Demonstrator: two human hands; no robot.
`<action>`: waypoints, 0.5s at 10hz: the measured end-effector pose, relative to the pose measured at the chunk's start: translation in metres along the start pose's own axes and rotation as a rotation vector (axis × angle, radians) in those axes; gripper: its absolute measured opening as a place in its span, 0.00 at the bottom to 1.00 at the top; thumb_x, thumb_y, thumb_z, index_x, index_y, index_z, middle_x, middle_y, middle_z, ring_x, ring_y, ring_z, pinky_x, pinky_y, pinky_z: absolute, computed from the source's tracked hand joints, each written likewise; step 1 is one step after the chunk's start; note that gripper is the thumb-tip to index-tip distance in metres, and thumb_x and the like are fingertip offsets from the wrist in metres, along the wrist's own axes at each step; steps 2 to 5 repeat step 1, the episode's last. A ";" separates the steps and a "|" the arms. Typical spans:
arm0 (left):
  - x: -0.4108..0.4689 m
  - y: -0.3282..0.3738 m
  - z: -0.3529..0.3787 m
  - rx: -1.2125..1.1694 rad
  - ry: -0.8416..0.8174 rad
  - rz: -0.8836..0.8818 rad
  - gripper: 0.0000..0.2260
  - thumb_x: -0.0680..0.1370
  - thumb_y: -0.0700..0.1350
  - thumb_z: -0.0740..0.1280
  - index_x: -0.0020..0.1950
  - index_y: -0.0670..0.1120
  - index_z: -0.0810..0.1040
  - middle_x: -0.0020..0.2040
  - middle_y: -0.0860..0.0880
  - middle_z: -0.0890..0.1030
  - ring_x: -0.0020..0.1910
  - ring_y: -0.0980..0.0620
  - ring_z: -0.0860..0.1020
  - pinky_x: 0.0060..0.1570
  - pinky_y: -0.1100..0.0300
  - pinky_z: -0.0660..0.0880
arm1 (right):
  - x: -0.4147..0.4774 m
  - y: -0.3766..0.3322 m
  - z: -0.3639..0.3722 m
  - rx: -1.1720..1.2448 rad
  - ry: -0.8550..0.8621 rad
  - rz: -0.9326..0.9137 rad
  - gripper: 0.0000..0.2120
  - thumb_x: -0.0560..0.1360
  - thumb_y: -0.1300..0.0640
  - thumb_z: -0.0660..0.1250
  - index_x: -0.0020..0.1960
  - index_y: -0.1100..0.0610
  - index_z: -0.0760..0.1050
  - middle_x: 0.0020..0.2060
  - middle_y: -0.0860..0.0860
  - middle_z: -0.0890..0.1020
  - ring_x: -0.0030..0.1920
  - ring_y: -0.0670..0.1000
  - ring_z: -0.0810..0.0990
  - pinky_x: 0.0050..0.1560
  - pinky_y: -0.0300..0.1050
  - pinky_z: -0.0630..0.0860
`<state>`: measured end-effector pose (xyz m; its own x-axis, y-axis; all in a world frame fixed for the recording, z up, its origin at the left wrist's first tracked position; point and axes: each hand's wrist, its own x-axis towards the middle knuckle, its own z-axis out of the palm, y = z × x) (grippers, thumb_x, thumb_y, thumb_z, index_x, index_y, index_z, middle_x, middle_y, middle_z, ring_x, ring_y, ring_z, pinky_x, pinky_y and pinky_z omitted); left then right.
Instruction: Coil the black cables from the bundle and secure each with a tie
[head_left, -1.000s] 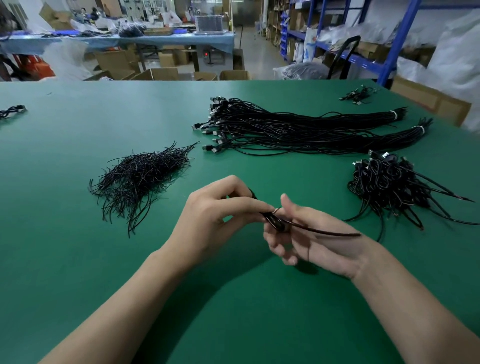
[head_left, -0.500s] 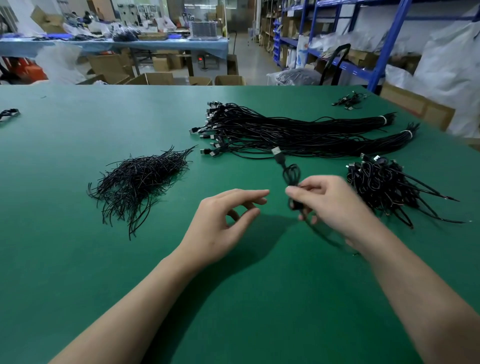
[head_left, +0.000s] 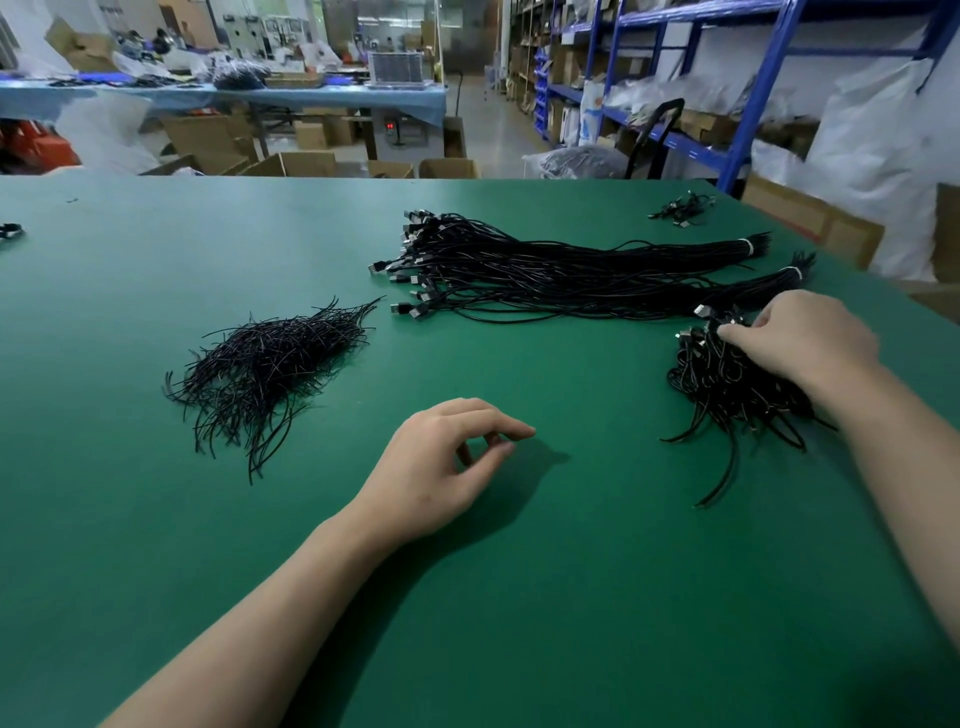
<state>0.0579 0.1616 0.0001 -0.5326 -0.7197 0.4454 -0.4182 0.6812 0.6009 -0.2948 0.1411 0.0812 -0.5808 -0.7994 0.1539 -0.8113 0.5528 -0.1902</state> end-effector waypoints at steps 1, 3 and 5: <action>-0.001 0.001 0.000 -0.013 0.000 -0.002 0.10 0.80 0.42 0.68 0.57 0.54 0.85 0.51 0.58 0.83 0.50 0.54 0.81 0.44 0.55 0.78 | -0.008 -0.005 -0.003 -0.051 0.080 -0.058 0.27 0.76 0.37 0.69 0.57 0.61 0.74 0.49 0.59 0.79 0.47 0.61 0.78 0.39 0.48 0.73; -0.001 0.001 0.000 -0.013 0.000 -0.002 0.10 0.80 0.42 0.68 0.57 0.54 0.85 0.51 0.58 0.83 0.50 0.54 0.81 0.44 0.55 0.78 | -0.008 -0.005 -0.003 -0.051 0.080 -0.058 0.27 0.76 0.37 0.69 0.57 0.61 0.74 0.49 0.59 0.79 0.47 0.61 0.78 0.39 0.48 0.73; -0.001 0.001 0.000 -0.013 0.000 -0.002 0.10 0.80 0.42 0.68 0.57 0.54 0.85 0.51 0.58 0.83 0.50 0.54 0.81 0.44 0.55 0.78 | -0.008 -0.005 -0.003 -0.051 0.080 -0.058 0.27 0.76 0.37 0.69 0.57 0.61 0.74 0.49 0.59 0.79 0.47 0.61 0.78 0.39 0.48 0.73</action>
